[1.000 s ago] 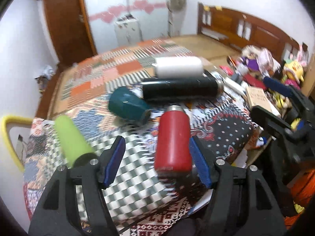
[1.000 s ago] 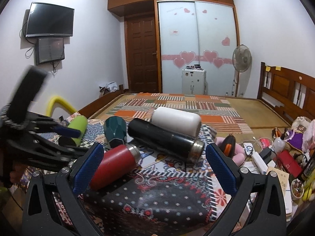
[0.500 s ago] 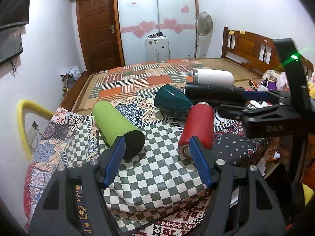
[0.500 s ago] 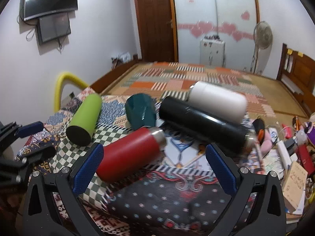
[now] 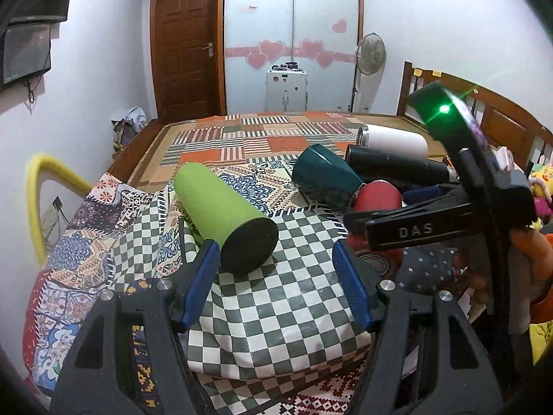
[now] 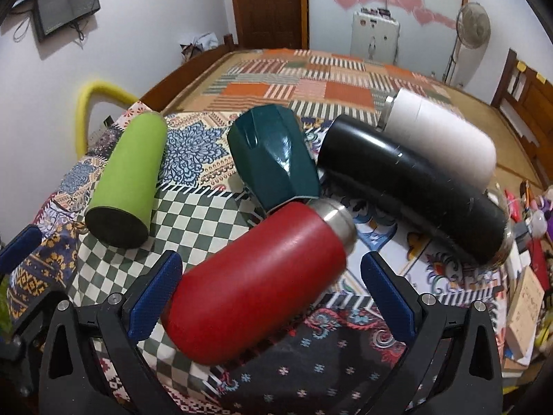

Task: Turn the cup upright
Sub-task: 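Grasp the red bottle body with the right tool and tilt its neck upward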

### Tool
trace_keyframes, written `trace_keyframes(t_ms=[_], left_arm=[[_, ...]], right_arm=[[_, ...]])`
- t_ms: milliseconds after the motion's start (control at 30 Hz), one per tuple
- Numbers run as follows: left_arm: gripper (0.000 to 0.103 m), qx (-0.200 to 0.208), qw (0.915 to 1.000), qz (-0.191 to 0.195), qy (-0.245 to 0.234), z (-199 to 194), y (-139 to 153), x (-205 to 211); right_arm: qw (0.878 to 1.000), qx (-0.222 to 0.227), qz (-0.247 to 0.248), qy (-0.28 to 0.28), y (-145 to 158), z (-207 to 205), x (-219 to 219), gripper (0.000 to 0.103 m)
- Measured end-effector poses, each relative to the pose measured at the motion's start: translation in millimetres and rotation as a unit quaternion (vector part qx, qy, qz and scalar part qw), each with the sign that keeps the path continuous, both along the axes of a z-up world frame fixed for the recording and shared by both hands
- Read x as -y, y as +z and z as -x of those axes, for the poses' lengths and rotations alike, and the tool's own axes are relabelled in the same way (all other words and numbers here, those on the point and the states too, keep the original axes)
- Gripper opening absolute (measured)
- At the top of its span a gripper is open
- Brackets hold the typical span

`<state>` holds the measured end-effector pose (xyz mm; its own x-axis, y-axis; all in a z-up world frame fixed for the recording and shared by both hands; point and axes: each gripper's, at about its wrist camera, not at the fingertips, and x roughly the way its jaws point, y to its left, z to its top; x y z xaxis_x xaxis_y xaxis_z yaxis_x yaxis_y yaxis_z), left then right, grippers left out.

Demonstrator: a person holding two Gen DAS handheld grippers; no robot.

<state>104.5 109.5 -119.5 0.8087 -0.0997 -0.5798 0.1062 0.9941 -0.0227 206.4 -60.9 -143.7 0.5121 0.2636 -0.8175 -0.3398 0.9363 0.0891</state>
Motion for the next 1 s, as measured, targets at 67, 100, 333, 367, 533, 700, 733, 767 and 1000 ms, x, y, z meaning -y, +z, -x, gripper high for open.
trace_keyframes(t_ms=[67, 100, 333, 367, 533, 700, 733, 767, 1000], left_arm=[[0.067, 0.002, 1.0000, 0.001, -0.002, 1.1, -0.5, -0.6], [0.067, 0.003, 1.0000, 0.001, -0.002, 1.6, -1.2, -0.5], [0.067, 0.001, 1.0000, 0.001, -0.007, -0.5, -4.2, 2.6], [0.067, 0.000, 1.0000, 0.001, -0.007, -1.4, -4.1, 3.8], [0.067, -0.001, 0.9999, 0.001, -0.011, -4.6, -4.0, 11.5], [0.067, -0.001, 0.9999, -0.003, -0.017, -6.6, -3.3, 21.7], [0.067, -0.001, 0.9998, -0.003, -0.017, -6.9, -3.1, 23.5], [0.067, -0.002, 0.9998, -0.003, -0.019, -7.2, -2.9, 25.6], [0.067, -0.002, 0.9996, -0.013, -0.025, -11.2, -3.7, 38.4]], right_arm=[[1.000, -0.019, 0.007, -0.004, -3.0, -4.3, -1.2, 0.103], [1.000, -0.024, 0.012, -0.004, -4.3, -6.1, -2.3, 0.103], [0.998, -0.045, 0.016, 0.033, -5.2, -3.4, 5.4, 0.101], [0.998, -0.045, 0.012, 0.047, -3.7, 0.0, 8.2, 0.096], [0.993, -0.038, 0.025, 0.107, 2.4, 11.8, 16.6, 0.082], [0.991, -0.035, 0.028, 0.130, 7.0, 22.0, 32.7, 0.067], [0.990, -0.035, 0.029, 0.134, 7.3, 23.5, 35.9, 0.065], [0.989, -0.037, 0.031, 0.139, 7.3, 25.3, 38.5, 0.064], [0.986, -0.077, 0.049, 0.142, -5.6, 10.9, 37.5, 0.062]])
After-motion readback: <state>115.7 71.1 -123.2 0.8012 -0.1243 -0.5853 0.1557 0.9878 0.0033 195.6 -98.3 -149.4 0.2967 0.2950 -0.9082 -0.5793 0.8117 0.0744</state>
